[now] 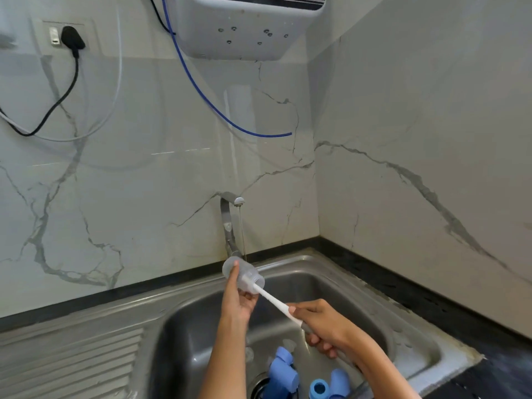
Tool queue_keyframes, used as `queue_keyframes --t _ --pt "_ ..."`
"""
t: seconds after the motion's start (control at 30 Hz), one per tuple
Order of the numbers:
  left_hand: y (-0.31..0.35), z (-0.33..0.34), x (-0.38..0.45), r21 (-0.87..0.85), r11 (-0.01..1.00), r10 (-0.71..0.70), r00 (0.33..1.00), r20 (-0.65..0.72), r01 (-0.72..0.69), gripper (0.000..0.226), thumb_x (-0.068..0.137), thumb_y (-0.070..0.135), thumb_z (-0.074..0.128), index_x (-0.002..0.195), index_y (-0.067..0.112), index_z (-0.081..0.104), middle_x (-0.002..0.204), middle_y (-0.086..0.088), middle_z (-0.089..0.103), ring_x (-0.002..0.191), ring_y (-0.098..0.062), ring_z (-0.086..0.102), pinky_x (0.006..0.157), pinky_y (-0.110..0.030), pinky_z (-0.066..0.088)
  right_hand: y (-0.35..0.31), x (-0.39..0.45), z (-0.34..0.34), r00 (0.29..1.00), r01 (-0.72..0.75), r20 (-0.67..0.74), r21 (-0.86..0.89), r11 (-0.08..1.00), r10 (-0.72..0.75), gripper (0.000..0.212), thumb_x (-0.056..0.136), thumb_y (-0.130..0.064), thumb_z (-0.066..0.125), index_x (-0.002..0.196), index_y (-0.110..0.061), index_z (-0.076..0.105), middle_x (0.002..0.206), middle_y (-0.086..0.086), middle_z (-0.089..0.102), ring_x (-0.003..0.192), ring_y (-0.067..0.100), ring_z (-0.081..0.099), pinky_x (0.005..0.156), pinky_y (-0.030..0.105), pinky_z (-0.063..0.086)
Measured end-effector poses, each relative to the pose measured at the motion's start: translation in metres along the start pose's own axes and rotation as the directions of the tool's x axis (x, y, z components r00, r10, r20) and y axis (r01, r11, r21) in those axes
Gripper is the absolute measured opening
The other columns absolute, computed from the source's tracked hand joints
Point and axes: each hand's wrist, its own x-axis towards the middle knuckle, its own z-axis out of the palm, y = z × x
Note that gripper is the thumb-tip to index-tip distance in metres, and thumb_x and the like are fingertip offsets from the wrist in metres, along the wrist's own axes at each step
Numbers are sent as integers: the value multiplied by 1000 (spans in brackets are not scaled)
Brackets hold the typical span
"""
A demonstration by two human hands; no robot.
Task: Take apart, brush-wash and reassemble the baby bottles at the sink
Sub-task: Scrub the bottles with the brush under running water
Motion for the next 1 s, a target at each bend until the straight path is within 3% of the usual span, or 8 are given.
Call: queue_keyframes --t 0.2,0.33,0.4,0.5,0.6,0.73,0.83,1.0 --pt "6 3 12 -76 997 -26 1000 -3 26 22 89 17 59 106 6 52 96 -17 56 82 -26 60 95 -44 49 4 1 7 1000 21 -4 -181 983 -23 32 101 -40 43 130 -39 57 58 -6 45 42 5 35 41 18 33" --pt "-6 4 18 72 990 130 987 -90 -123 17 92 19 59 103 8 54 76 -16 51 57 -23 53 50 -31 48 8 6 13 946 73 -198 -639 766 -256 37 102 -41 39 138 -41 47 87 -8 58 70 9 52 64 23 43" --pt "0 1 19 13 995 98 995 12 -98 21 97 15 42 96 2 59 78 -19 46 58 -24 53 54 -32 45 7 6 17 946 99 -195 -586 804 -259 37 102 -39 39 138 -39 48 85 -6 57 67 9 51 60 22 42" --pt "9 -4 15 -114 993 25 988 150 -7 32 94 19 43 123 5 49 99 -21 56 86 -31 58 75 -44 47 3 4 13 990 73 -111 -167 983 -92 34 102 -37 41 133 -38 54 63 -3 46 45 7 36 40 19 33" --pt "17 -10 12 30 996 70 969 238 -79 48 88 14 53 134 11 44 115 -23 57 96 -34 60 71 -46 56 2 2 3 999 -35 -23 55 998 36 34 101 -40 42 133 -38 53 54 -2 40 40 6 28 36 18 26" --pt "4 -10 9 275 942 184 982 51 -191 51 85 9 65 132 14 46 127 -20 52 109 -38 57 60 -44 58 3 1 5 988 41 -132 -281 959 -81 31 100 -39 45 129 -44 55 65 -7 50 45 2 42 44 17 35" --pt "-4 -6 8 320 930 228 965 -126 -178 65 75 10 77 130 18 43 122 -14 51 105 -34 57 74 -49 57 8 5 12 936 23 -250 -661 750 -250 37 101 -42 43 137 -47 46 91 -8 63 67 7 55 62 21 44" --pt "9 -6 13 326 945 60 990 -126 -16 60 79 18 74 129 9 43 102 -19 56 81 -28 58 67 -38 53 0 1 14 989 117 -64 -204 972 -132 29 99 -38 48 125 -35 61 62 -4 46 42 5 34 41 19 31"
